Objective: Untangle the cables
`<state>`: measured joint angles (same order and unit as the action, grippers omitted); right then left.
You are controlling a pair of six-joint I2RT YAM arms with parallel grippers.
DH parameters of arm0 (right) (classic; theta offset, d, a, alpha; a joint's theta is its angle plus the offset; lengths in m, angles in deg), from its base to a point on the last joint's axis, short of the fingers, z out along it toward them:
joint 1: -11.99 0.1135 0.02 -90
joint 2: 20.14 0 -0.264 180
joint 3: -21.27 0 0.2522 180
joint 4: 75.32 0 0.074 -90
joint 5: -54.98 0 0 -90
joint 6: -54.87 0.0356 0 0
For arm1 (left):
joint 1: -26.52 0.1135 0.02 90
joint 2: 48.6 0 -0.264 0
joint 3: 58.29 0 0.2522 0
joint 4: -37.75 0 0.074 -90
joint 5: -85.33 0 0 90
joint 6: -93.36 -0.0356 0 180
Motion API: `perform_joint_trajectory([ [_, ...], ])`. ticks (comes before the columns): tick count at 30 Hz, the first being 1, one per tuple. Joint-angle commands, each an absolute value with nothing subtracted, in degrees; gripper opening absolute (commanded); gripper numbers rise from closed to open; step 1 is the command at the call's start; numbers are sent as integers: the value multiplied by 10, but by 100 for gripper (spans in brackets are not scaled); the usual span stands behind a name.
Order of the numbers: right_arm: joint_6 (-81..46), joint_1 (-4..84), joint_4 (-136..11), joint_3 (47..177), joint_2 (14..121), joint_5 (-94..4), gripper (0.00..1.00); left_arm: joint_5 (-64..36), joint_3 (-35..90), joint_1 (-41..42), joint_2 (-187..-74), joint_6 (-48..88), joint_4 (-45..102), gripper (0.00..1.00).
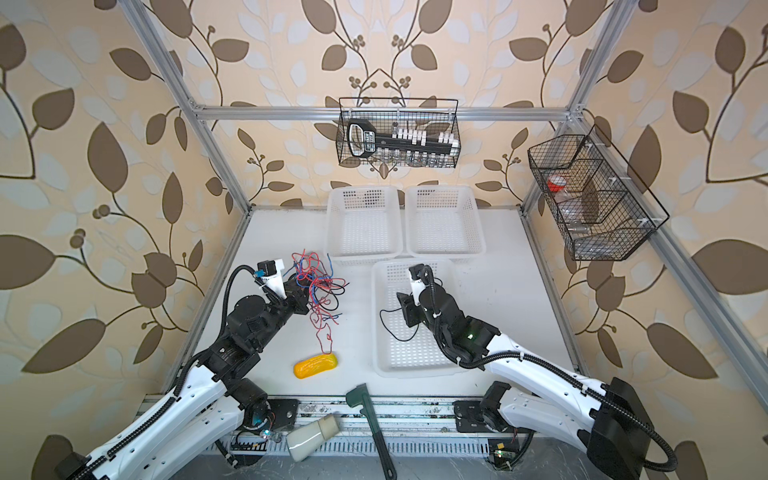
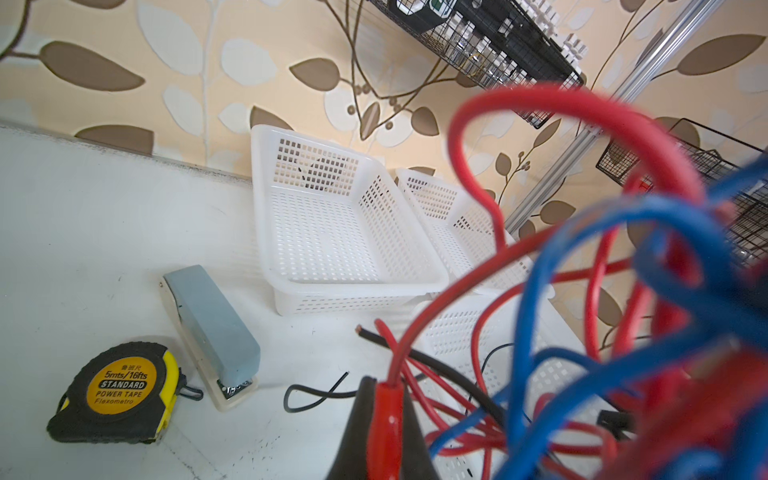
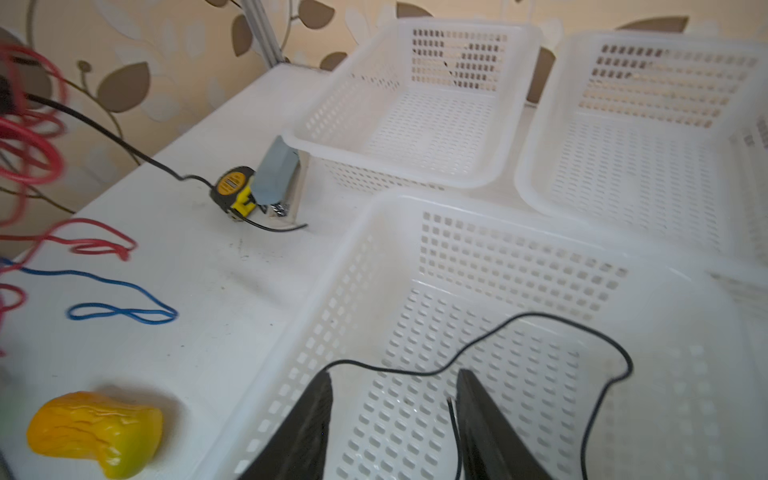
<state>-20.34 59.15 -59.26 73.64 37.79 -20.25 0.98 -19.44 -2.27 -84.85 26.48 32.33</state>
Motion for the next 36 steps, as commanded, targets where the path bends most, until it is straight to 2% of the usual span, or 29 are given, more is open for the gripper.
perform_joint_trajectory([
  [1,-247,606,-635,786,394,-286,50,-21,-193,-21,-848,271,364,0],
  [7,-240,616,-713,823,446,-427,53,-26,-198,-21,-849,282,365,0],
  [18,-228,651,-781,865,528,-464,54,-43,-200,-21,-859,302,377,0],
  [20,-226,652,-788,870,539,-466,48,-43,-201,-21,-856,304,375,0],
  [25,-226,651,-789,875,555,-457,22,-33,-205,-21,-843,303,364,0],
  [27,-226,649,-787,871,555,-446,18,-27,-206,-21,-838,301,361,0],
  [31,-229,646,-779,868,554,-432,1,-20,-208,-21,-833,297,360,0],
  [36,-228,634,-754,866,541,-370,0,23,-204,-21,-831,303,330,0],
])
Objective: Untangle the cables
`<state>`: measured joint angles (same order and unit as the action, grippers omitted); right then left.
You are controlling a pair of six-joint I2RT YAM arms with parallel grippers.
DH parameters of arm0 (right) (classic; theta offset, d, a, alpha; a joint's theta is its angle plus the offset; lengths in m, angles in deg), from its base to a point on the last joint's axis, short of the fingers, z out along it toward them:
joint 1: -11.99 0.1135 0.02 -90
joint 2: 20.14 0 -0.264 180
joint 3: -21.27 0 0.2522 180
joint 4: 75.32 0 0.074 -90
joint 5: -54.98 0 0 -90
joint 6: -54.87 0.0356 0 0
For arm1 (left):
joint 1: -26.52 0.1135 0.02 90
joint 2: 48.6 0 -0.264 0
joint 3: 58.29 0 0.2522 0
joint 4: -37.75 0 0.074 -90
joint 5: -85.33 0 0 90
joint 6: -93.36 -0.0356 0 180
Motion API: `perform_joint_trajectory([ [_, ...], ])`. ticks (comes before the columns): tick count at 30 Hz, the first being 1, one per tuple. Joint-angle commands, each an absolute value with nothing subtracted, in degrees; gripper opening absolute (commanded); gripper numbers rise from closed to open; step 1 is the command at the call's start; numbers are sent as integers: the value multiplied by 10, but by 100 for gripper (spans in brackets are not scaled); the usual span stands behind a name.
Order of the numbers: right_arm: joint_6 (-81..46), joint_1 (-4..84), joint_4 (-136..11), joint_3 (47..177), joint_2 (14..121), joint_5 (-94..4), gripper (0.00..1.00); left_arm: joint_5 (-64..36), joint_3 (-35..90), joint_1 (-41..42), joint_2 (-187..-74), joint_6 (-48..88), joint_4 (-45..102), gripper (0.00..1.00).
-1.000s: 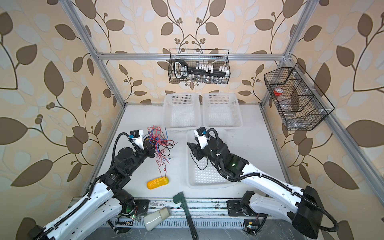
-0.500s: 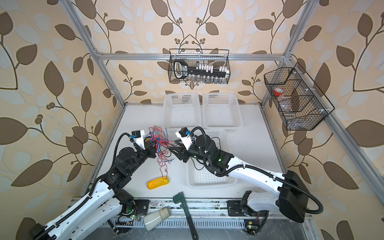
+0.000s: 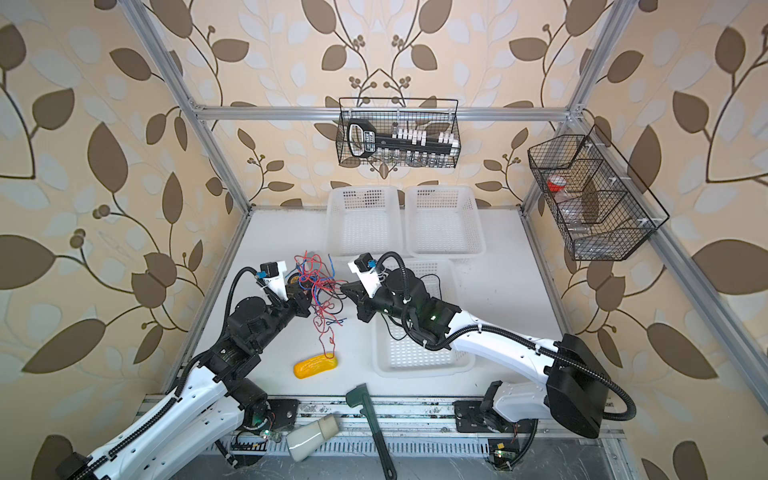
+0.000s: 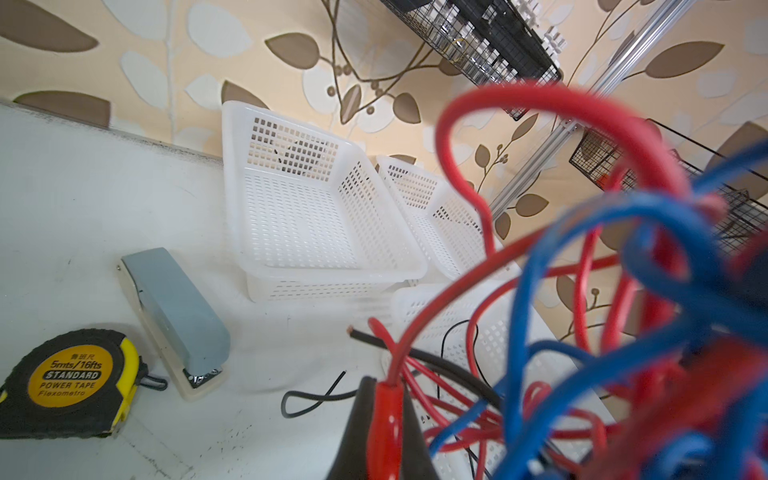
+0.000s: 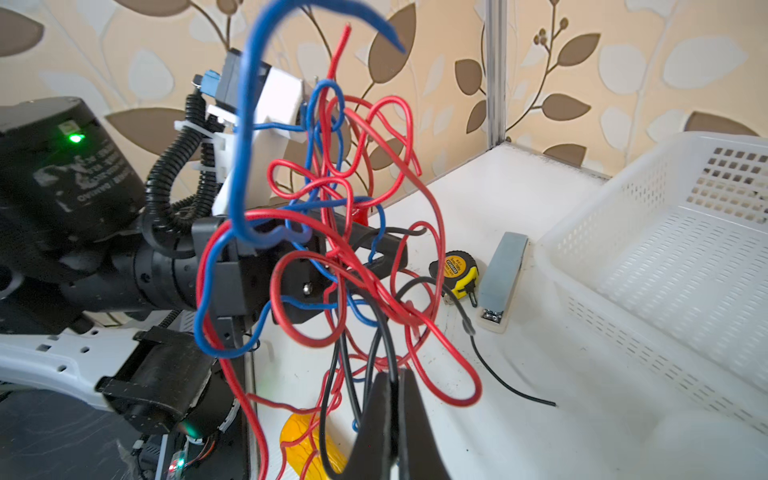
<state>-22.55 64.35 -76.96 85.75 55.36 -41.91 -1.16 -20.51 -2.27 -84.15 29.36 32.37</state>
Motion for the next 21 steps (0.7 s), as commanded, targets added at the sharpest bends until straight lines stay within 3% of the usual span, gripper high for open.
perform_joint_trajectory([
  [1,-224,627,-748,864,536,-351,0,42,-201,-21,-829,303,314,0],
  [10,-210,557,-678,834,459,-198,0,208,-194,-21,-813,335,185,0],
  [21,-224,501,-635,805,358,-149,0,255,-193,-21,-816,354,152,0],
])
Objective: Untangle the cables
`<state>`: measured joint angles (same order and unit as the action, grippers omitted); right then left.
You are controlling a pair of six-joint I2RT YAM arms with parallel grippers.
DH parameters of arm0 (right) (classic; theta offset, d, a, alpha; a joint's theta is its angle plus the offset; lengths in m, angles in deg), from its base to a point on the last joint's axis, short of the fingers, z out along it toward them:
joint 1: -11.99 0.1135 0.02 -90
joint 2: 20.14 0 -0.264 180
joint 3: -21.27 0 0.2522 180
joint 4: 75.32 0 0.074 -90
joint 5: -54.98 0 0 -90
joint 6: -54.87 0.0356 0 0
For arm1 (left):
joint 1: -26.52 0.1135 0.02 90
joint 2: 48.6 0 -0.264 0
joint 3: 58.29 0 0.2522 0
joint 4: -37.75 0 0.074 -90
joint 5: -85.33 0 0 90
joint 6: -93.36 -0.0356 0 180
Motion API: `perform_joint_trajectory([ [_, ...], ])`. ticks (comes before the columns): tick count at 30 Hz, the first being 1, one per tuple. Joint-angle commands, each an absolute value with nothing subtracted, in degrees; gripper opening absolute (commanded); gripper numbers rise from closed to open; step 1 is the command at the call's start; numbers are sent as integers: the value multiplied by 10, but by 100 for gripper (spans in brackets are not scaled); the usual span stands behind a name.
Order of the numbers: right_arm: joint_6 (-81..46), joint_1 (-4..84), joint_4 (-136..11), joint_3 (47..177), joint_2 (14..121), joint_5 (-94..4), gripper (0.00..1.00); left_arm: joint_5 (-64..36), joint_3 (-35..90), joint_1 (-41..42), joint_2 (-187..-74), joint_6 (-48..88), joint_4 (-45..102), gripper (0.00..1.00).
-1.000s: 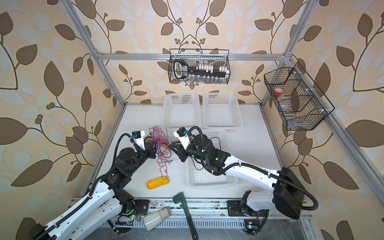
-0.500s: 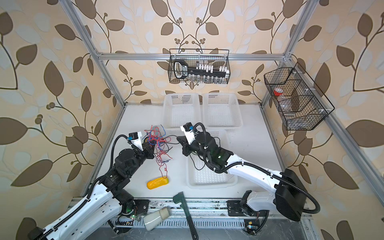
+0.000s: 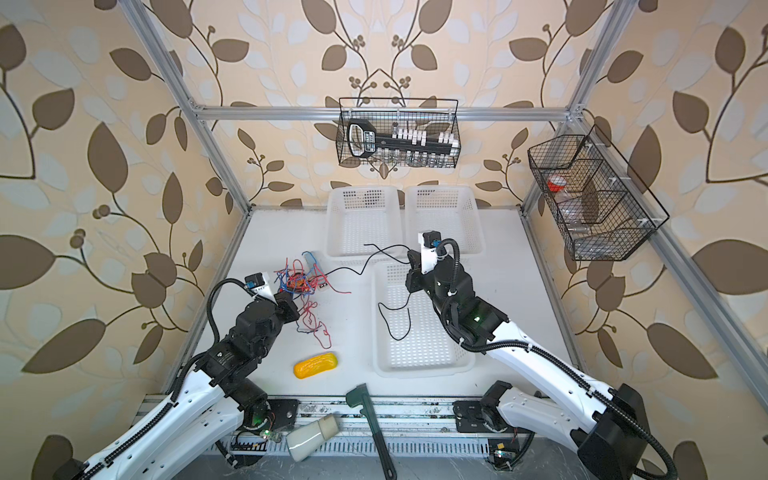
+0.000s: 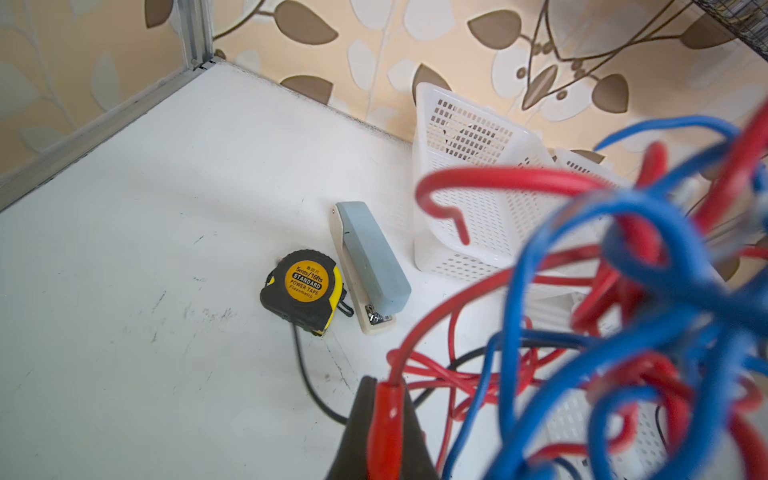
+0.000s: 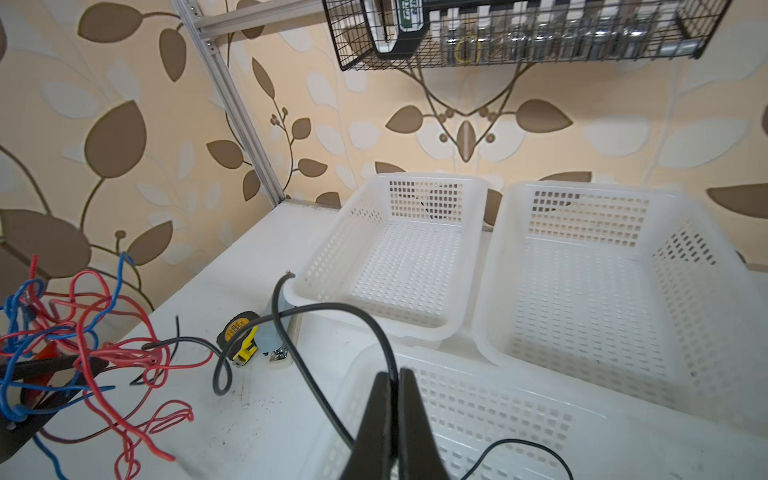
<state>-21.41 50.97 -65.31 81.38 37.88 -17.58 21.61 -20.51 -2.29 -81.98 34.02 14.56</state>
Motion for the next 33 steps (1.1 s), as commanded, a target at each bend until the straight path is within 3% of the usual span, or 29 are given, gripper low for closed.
perform_joint_trajectory([
  [1,-227,497,-631,806,350,-148,0,256,-193,-21,-816,354,152,0],
  [15,-208,423,-547,839,237,-96,0,265,-197,-21,-830,353,156,0],
  [27,-206,423,-543,838,224,-137,0,245,-204,-20,-829,350,168,0],
  [33,-211,421,-527,845,209,-58,0,241,-203,-20,-831,348,175,0],
])
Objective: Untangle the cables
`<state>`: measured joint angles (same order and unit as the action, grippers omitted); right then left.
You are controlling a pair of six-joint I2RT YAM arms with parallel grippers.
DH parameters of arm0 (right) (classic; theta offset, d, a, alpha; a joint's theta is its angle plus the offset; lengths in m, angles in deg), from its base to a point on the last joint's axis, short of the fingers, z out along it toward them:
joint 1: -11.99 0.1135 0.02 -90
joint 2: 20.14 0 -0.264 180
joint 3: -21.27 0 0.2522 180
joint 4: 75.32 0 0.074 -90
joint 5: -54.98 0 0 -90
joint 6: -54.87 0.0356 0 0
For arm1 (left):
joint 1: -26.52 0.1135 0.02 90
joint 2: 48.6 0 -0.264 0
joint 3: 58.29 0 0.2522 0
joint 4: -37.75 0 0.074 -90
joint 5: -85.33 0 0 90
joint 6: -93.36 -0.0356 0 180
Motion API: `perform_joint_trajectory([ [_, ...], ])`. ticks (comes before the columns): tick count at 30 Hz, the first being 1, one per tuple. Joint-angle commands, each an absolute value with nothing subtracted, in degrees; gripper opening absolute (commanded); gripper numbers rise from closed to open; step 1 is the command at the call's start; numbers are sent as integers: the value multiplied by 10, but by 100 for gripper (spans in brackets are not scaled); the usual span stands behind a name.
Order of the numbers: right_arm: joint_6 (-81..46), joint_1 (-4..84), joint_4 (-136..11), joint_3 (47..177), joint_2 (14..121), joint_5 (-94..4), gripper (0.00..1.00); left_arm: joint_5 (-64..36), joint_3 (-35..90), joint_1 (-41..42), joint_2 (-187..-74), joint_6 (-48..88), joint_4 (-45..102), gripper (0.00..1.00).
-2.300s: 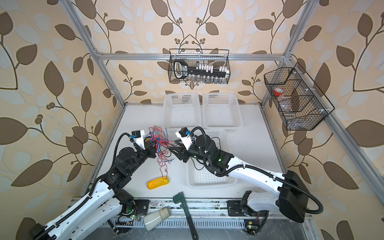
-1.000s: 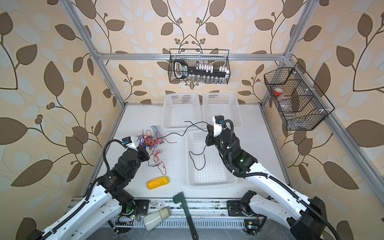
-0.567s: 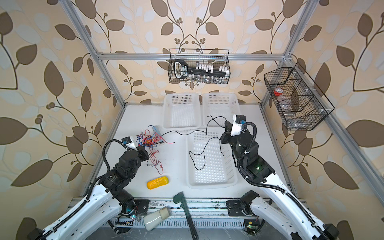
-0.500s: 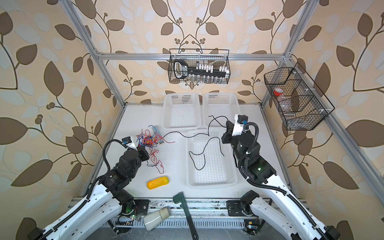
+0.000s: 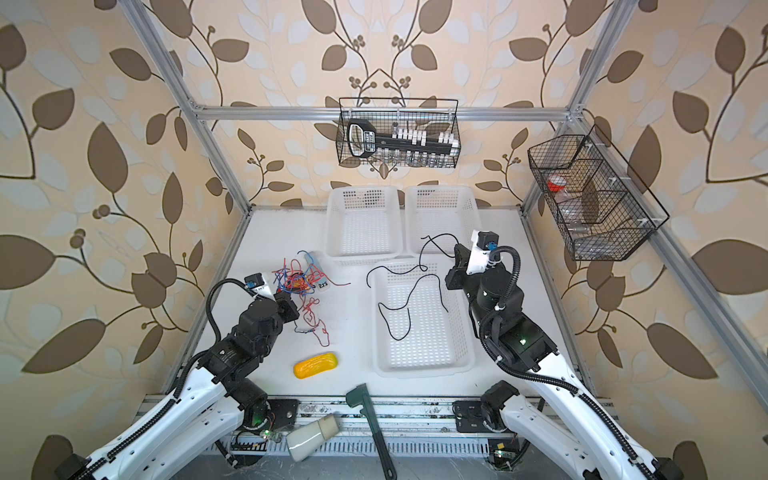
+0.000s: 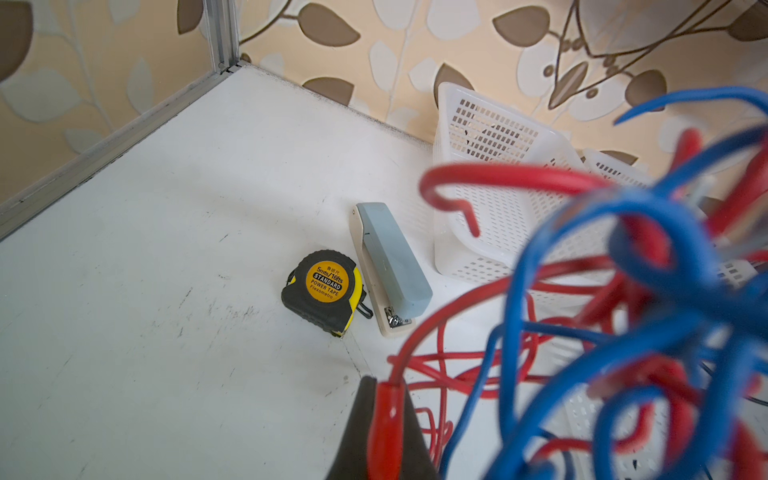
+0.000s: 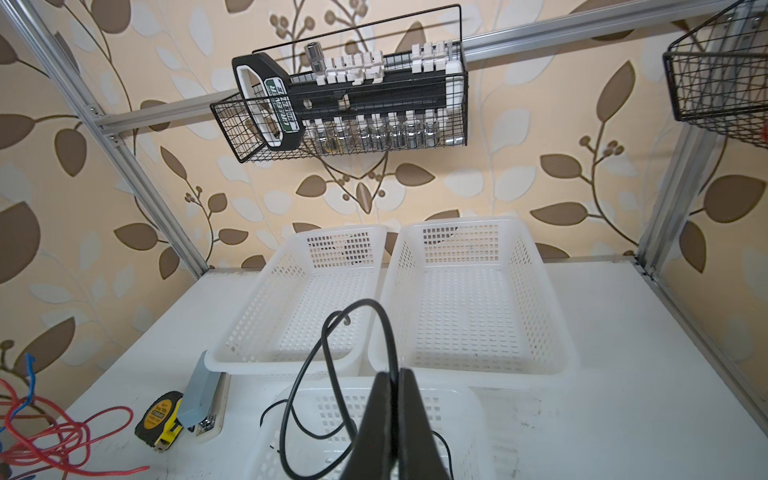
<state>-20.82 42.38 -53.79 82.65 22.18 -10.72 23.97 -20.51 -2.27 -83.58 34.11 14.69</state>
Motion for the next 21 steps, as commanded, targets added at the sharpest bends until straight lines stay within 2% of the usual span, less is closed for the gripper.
perform_joint_trajectory([
  [1,-216,421,-517,856,208,-37,0,241,-204,-20,-832,348,176,0],
  [5,-229,419,-502,876,203,23,0,238,-203,-20,-837,350,178,0],
  [14,-232,415,-496,876,172,54,0,234,-204,-20,-838,348,181,0],
  [21,-230,415,-482,875,186,-13,0,231,-206,-20,-839,351,185,0],
])
